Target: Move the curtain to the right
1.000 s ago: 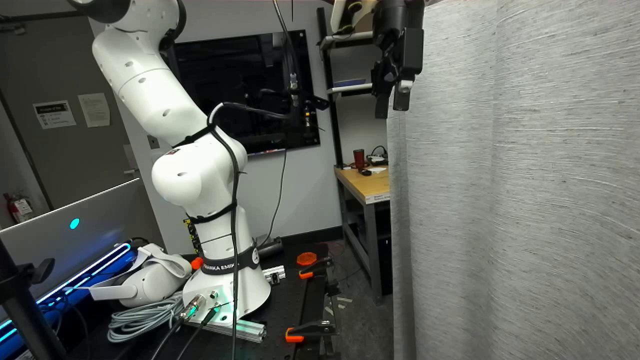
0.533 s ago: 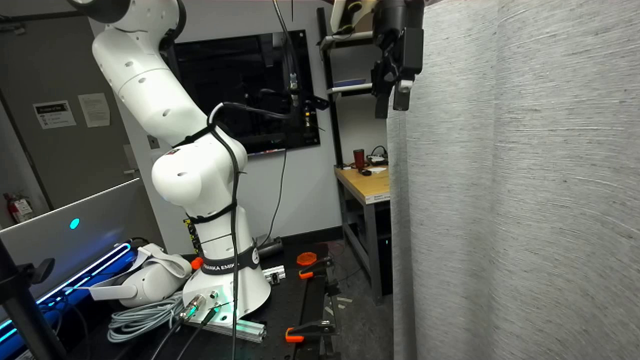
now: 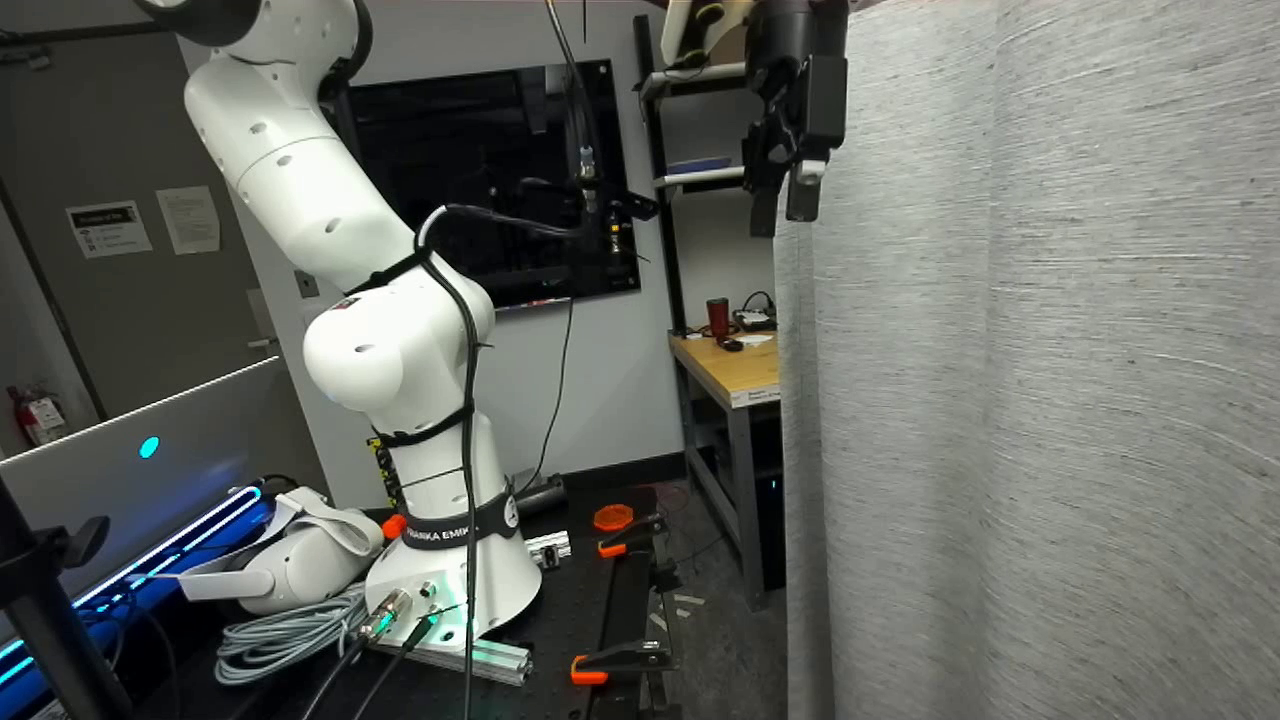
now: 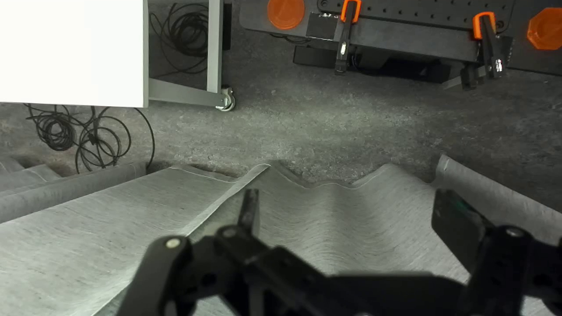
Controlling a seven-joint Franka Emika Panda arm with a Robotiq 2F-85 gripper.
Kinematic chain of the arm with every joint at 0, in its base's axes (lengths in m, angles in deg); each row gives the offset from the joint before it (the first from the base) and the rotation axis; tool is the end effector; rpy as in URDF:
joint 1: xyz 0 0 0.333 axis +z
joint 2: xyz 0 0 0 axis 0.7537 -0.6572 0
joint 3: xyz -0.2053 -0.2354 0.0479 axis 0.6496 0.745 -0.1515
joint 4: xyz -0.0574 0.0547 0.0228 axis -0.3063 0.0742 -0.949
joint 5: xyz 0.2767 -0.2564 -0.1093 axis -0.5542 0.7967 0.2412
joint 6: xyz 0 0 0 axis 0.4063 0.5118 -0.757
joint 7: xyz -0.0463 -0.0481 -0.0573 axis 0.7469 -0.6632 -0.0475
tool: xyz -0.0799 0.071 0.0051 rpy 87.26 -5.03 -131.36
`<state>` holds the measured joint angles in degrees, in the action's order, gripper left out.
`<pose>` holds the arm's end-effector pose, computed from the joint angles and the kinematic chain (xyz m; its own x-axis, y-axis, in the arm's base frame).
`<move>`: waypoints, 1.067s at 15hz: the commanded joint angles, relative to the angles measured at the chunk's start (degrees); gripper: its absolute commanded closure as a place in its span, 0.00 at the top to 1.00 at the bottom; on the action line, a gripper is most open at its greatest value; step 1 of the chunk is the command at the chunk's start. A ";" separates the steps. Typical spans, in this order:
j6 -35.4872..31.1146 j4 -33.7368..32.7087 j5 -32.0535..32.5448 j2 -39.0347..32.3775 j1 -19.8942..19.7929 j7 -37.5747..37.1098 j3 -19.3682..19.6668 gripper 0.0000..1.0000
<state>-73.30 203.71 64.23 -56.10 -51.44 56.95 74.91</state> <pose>0.4007 -0.0516 0.5526 0.9710 0.1334 -0.1982 0.1708 -0.9677 0.1856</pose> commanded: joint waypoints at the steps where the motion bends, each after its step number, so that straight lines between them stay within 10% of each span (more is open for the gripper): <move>1: 0.24 -0.17 0.24 -0.05 0.88 -0.27 0.69 1.00; 16: -0.10 -0.87 -0.02 -0.77 1.09 -0.17 0.63 1.00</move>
<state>-73.30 203.71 64.23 -56.10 -51.40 56.95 74.92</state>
